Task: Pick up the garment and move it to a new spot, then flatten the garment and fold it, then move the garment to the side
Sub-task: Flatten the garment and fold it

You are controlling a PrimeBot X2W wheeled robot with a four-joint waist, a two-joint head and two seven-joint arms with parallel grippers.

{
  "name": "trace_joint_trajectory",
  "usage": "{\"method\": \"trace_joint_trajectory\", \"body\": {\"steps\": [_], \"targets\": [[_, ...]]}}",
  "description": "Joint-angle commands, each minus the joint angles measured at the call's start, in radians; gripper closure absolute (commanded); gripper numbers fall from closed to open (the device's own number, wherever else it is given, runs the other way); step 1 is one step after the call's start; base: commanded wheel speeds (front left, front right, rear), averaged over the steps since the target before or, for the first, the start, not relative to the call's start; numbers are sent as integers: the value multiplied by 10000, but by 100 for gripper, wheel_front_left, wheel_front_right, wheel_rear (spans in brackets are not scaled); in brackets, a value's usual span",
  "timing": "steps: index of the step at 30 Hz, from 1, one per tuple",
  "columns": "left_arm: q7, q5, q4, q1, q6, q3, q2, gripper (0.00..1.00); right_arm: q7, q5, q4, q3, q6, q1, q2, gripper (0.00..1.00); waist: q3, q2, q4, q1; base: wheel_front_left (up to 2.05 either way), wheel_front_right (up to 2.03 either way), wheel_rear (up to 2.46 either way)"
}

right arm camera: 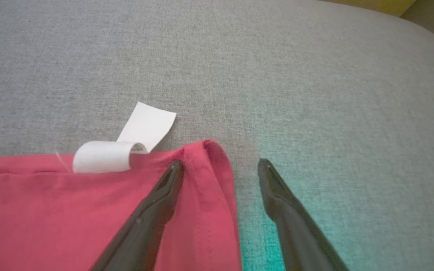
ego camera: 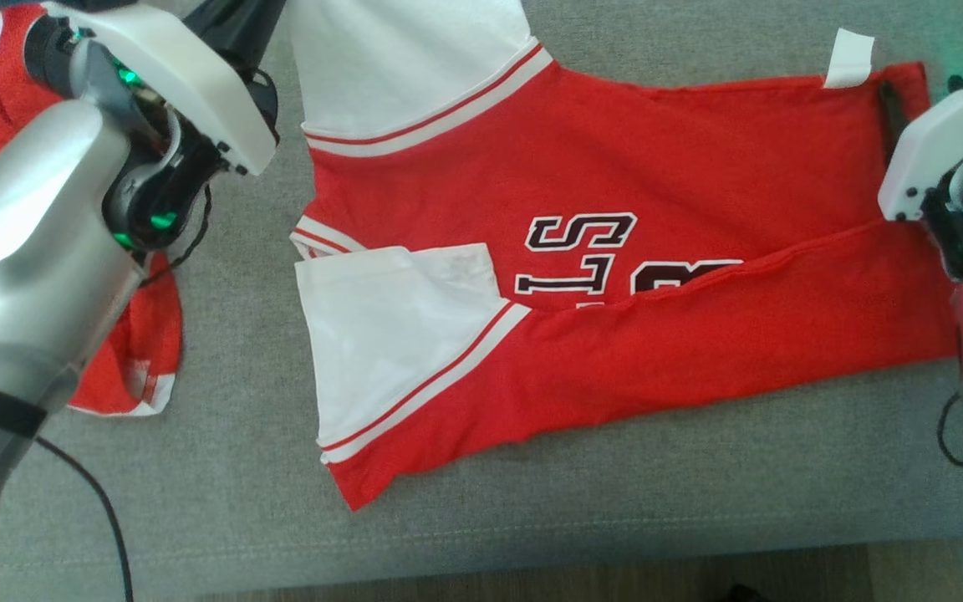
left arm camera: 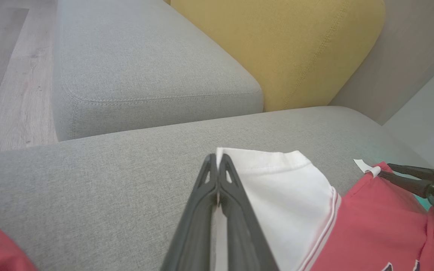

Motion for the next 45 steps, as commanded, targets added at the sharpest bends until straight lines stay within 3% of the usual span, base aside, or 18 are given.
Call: {"method": "trace_joint_trajectory", "body": {"steps": [1,2,3,13,25,34,45], "targets": [[7,-18,-201,-613,65,404,438,100,17,32,-88,285,65,-272,-114,0,33,0,17,0,0,0,0],[12,-7,-190,-630,67,397,443,100,17,84,12,354,65,-323,-119,61,50,0,23,0,0,0,0],[13,3,-177,-647,68,392,449,100,5,127,100,410,65,-371,-131,100,67,0,26,0,0,0,0],[-63,116,85,-846,114,399,510,100,-587,223,570,443,65,-756,-305,100,156,0,-70,0,0,0,0],[-872,621,1303,-1975,365,652,136,100,-2649,-978,546,-1054,65,-1614,-143,100,193,0,-440,0,0,0,0],[-1400,946,2258,-2332,212,757,-409,100,-4060,-1668,723,-1778,65,-1851,452,100,71,0,-602,0,0,0,0],[-1547,1194,2724,-2097,-53,1070,-556,100,-4798,-1480,1387,-1756,65,-1977,444,100,-321,0,-451,0,0,0,0]]}}
